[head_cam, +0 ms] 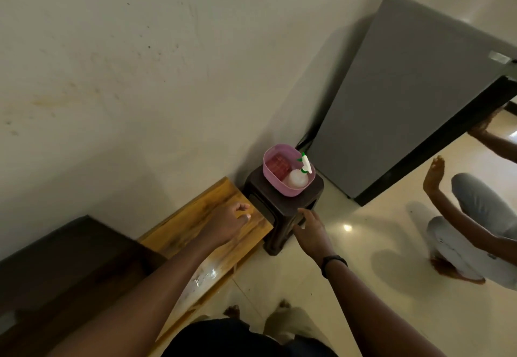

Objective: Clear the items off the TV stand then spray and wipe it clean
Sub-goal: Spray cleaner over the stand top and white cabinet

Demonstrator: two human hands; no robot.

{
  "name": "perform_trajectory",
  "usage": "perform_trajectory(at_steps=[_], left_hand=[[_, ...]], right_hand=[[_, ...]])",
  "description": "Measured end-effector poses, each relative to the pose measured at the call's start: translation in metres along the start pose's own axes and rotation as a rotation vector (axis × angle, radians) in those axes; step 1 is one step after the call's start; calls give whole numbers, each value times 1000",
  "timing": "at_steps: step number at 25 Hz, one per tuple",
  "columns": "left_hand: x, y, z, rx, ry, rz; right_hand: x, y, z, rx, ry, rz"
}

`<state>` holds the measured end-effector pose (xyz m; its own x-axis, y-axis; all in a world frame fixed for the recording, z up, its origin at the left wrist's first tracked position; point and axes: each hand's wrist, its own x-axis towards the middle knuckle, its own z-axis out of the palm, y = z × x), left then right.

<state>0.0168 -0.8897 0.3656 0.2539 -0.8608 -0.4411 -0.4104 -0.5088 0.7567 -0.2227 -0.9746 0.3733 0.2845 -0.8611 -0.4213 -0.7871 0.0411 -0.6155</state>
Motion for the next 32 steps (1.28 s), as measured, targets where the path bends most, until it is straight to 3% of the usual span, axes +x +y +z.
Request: perform_trajectory(at_steps=[11,15,22,25,28,32], left_hand=[[126,77,39,-1,132,-203],[150,106,54,-34,179,-281],[152,121,78,-25,184,-437],[144,115,79,-31,196,-471],[131,113,81,-62,211,-496],[113,105,87,-106,245,-502]], right_hand=[[226,33,-73,70,-88,-22],[297,45,-81,-57,-194,4],[372,65,-63,-182,-386,81],[386,67,-52,-147,-366,100],[373,59,-54,-161,-273,-4],[322,28,-67,-139,-154,-322]])
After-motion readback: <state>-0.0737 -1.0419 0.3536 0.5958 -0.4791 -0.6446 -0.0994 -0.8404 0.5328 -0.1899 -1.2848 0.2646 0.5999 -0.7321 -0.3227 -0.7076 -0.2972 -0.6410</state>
